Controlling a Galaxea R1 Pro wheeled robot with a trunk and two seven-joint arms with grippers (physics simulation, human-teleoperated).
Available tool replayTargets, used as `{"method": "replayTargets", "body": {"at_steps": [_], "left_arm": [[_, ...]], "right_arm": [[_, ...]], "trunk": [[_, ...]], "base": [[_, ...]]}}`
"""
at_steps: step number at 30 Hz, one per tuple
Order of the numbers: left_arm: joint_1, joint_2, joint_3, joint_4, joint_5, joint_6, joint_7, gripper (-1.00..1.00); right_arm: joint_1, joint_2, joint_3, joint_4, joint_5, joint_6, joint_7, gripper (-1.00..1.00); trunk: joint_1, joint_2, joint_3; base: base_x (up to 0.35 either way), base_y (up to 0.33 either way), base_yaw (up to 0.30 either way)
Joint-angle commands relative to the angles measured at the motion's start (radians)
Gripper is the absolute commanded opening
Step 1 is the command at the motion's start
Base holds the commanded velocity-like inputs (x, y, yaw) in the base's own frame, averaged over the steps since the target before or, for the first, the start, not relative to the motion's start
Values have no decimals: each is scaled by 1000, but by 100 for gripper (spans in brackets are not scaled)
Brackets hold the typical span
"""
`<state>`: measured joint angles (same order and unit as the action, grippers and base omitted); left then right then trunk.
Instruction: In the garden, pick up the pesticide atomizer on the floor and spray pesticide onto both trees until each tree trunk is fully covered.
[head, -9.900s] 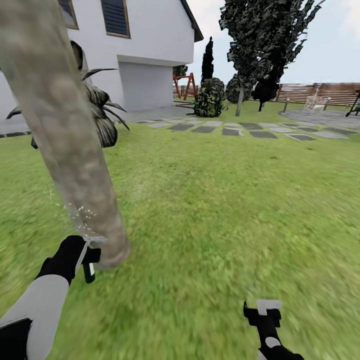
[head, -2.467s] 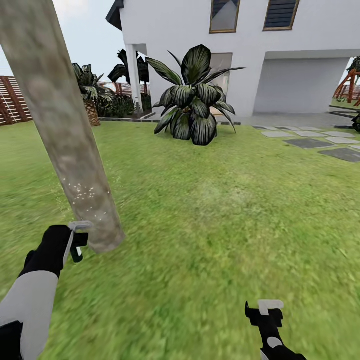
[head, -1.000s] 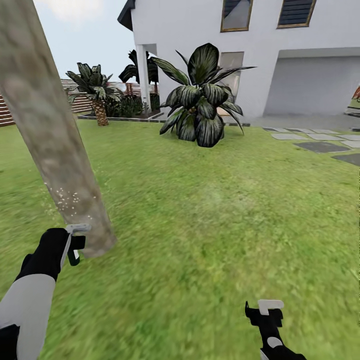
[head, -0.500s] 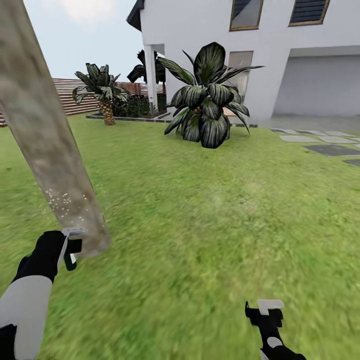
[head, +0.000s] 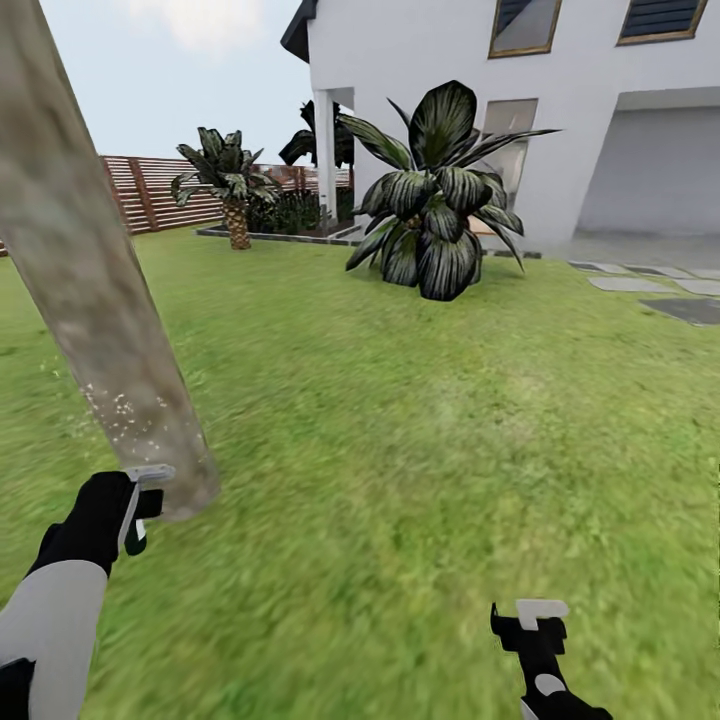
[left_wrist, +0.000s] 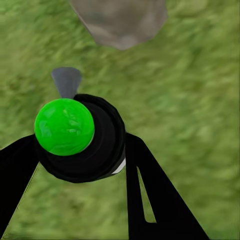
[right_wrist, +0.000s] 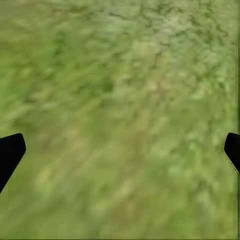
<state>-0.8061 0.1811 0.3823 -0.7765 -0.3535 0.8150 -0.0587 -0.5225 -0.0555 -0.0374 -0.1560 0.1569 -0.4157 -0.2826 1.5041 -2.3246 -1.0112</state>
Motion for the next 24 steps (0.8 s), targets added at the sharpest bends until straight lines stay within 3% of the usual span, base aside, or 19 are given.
{"method": "replayTargets", "body": {"at_steps": [1, 16, 24], "left_arm": [[-1, -1, 3, -1, -4, 4, 2, -100], [0, -2, 6, -1, -2, 4, 11, -100], [0, 1, 8, -2, -3, 4, 12, -100]], "right_arm": [[-1, 0, -4, 1, 10, -2, -4, 100], [-1, 2, -4, 1, 10, -2, -4, 100], [-1, 2, -4, 1, 10, -2, -4, 100]], "trunk": [[0, 0, -1], [0, 0, -1], [0, 0, -1]], "base": [[138, -248, 0], [136, -249, 0], [133, -249, 213]]}}
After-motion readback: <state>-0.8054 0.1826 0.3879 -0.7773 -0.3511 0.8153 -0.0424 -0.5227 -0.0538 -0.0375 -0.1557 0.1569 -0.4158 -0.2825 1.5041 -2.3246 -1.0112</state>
